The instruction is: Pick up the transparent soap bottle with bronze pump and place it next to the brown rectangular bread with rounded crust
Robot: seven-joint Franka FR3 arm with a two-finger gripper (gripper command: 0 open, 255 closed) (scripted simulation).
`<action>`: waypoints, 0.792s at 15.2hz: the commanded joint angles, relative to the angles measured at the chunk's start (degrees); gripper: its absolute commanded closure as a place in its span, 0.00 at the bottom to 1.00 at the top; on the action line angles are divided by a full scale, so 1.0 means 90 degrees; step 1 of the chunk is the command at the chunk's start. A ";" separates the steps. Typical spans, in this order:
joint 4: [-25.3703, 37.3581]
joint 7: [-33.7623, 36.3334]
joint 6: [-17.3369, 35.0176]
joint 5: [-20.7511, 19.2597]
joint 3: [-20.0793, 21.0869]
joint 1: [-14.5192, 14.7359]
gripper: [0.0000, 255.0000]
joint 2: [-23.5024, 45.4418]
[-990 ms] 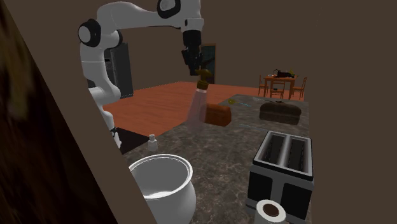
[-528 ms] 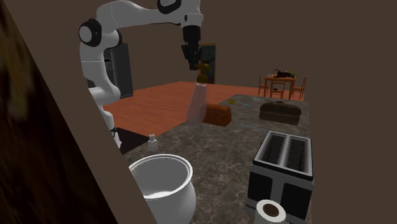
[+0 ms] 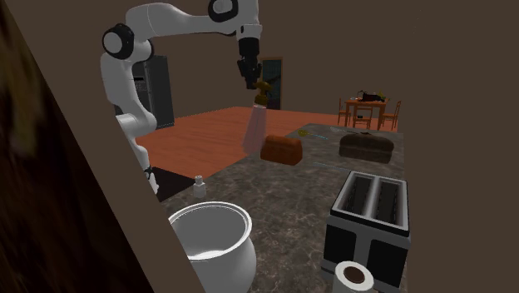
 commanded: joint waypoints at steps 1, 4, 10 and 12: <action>-0.0031 0.0315 -0.0072 0.0007 0.0171 0.0143 1.00 -0.0066; -0.0071 0.0758 -0.0155 0.0021 0.0421 0.0345 1.00 -0.0130; 0.0071 0.1701 -0.0366 -0.0011 0.0967 0.0762 1.00 -0.0055; 0.0186 0.2034 -0.0451 -0.0051 0.1162 0.0909 1.00 0.0036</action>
